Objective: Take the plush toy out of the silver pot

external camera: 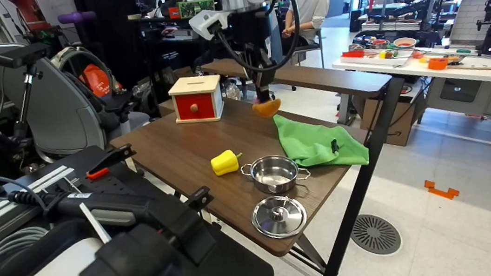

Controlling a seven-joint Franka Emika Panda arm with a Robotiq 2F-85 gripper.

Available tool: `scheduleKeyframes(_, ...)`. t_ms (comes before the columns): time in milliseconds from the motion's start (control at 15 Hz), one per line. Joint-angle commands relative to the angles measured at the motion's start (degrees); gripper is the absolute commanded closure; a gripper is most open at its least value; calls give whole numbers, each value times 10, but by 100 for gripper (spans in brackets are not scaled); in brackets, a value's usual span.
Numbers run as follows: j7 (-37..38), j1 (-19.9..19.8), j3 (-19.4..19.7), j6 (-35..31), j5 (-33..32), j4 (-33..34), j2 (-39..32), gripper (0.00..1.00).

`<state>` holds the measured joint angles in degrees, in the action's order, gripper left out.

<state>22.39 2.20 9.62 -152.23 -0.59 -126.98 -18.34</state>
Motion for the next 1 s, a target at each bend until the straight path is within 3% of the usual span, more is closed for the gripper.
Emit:
scheduleKeyframes(0, 0, 0, -20, -13, 12, 8, -2, 98)
scheduleKeyframes(400, -3, 5, -46, -9, 20, 44, -69, 98)
scheduleKeyframes(933, 1, 20, -43, 13, 21, 111, -173, 98)
